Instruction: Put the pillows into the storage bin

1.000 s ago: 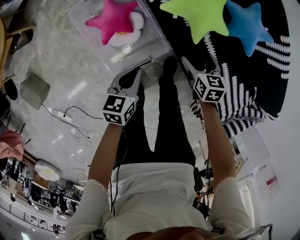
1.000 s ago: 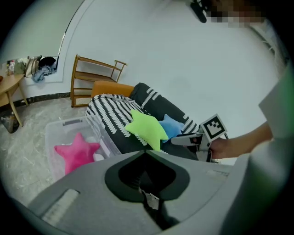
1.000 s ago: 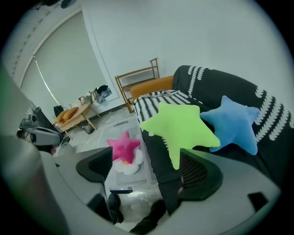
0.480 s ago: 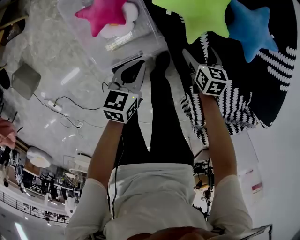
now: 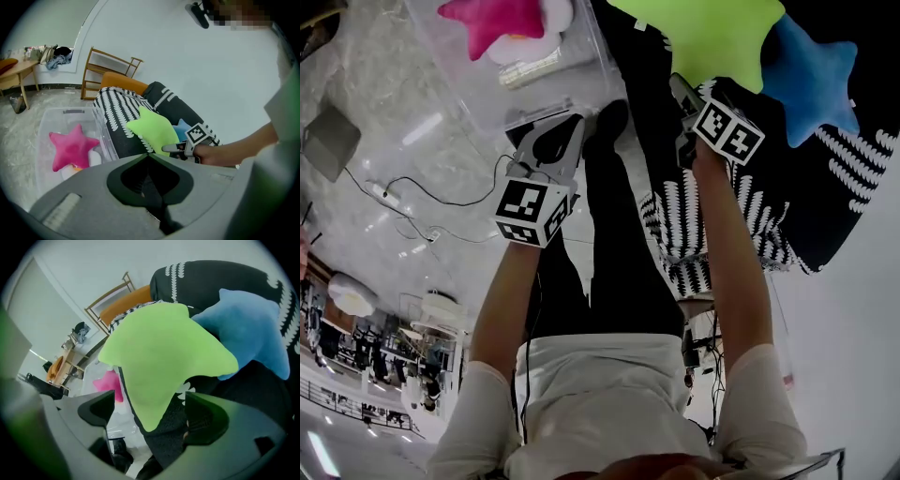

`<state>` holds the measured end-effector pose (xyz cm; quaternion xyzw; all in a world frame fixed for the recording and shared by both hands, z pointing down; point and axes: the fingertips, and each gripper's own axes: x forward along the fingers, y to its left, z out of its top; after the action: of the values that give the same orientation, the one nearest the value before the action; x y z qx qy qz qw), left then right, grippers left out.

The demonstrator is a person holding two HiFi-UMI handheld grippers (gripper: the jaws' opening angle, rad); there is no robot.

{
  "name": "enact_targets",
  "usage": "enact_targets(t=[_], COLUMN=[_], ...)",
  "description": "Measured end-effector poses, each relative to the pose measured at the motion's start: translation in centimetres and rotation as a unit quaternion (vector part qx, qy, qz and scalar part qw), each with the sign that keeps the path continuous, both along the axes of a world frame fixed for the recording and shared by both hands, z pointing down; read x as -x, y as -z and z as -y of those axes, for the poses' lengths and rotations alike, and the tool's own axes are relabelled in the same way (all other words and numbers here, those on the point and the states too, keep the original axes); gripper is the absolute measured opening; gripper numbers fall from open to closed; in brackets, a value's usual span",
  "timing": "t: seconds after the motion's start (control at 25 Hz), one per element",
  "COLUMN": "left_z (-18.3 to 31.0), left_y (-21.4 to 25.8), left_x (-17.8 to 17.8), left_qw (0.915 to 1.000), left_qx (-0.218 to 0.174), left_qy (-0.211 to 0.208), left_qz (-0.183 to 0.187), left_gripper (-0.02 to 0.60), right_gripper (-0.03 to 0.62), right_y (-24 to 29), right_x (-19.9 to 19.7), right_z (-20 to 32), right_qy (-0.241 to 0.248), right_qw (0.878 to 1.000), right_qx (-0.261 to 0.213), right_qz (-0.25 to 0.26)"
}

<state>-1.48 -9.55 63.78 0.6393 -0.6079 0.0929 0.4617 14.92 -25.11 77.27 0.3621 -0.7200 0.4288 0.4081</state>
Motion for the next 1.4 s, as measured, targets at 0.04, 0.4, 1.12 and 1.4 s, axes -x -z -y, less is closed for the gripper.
enact_targets(t=[0.04, 0.4, 1.12, 1.4], left_z=[0.1, 0.2, -6.5, -9.7], left_y=[-0.4, -1.0, -0.9, 1.0], left_x=[-0.1, 0.6, 2.4, 5.8], left_qw=[1.0000, 0.9994, 0.9997, 0.9991], left_qx=[0.000, 0.008, 0.016, 0.004], left_qy=[0.003, 0.033, 0.016, 0.042], left_qz=[-0.001, -0.009, -0.012, -0.009], left_gripper=[0.017, 0.017, 0.017, 0.017], right_gripper=[0.453, 0.449, 0.183, 0.187], right_y=[-0.6, -4.5, 1.7, 4.4], right_x=[0.3, 1.4, 4.4, 11.6], right_z=[0.4, 2.4, -0.9, -7.1], right_qy=[0.006, -0.033, 0.113, 0.193], right_qw=[1.000, 0.997, 0.993, 0.980], right_qx=[-0.002, 0.046, -0.016, 0.003], right_qz=[-0.005, -0.056, 0.018, 0.051])
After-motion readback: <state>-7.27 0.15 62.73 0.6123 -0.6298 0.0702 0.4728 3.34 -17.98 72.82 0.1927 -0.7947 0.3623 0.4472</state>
